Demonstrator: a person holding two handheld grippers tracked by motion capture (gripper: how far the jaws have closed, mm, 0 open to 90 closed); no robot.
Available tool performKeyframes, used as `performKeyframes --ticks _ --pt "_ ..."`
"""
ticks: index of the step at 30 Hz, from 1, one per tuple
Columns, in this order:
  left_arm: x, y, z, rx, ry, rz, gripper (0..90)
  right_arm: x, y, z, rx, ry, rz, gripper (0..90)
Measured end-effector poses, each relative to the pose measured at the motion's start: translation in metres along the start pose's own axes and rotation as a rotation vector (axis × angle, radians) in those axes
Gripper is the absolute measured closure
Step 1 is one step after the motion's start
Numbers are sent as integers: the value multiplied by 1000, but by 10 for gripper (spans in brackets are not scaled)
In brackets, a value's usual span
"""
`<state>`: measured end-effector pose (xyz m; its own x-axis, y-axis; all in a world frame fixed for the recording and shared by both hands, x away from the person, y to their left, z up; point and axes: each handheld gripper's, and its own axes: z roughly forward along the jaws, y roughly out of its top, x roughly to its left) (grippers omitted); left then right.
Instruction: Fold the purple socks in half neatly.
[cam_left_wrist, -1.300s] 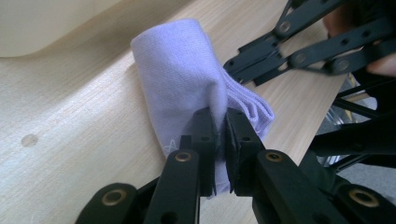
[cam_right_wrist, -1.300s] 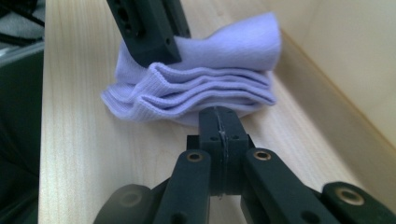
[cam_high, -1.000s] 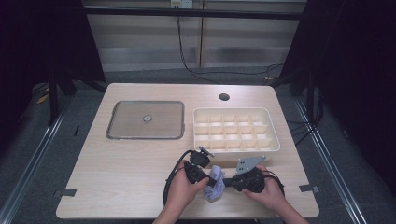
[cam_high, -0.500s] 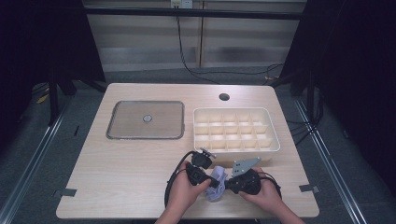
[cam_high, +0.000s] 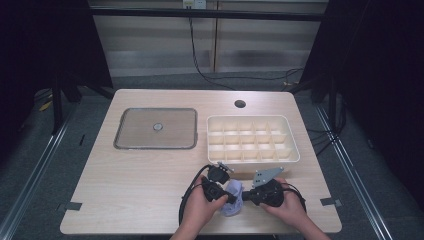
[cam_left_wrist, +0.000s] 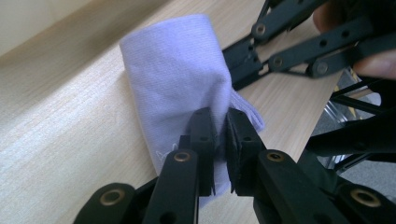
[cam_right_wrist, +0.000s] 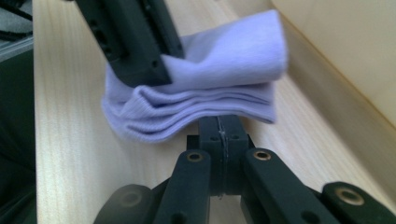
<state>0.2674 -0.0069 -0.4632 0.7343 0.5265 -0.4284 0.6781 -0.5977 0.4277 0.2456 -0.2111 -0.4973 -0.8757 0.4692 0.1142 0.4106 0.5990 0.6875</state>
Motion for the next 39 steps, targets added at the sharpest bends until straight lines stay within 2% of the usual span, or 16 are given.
performKeyframes --ticks 6,9,15,21,25,31,39 --pt "1 -2 3 -6 5 1 822 -7 -2 -10 -48 -26 28 900" --pt "1 -3 4 3 17 11 822 -10 -2 -17 -91 -23 54 900" --pt "0 -4 4 -7 33 22 821 -12 -1 -24 -132 -40 55 900" --pt "1 -4 5 -4 33 26 821 -12 4 -28 -137 -48 43 900" --pt "1 -5 5 -11 33 21 821 -10 8 -28 -132 -52 18 900" --pt "1 -5 5 -12 35 23 821 -10 13 -30 -130 -57 12 900" --pt "2 -6 5 -14 30 21 820 -9 25 -28 -132 -44 -9 900"
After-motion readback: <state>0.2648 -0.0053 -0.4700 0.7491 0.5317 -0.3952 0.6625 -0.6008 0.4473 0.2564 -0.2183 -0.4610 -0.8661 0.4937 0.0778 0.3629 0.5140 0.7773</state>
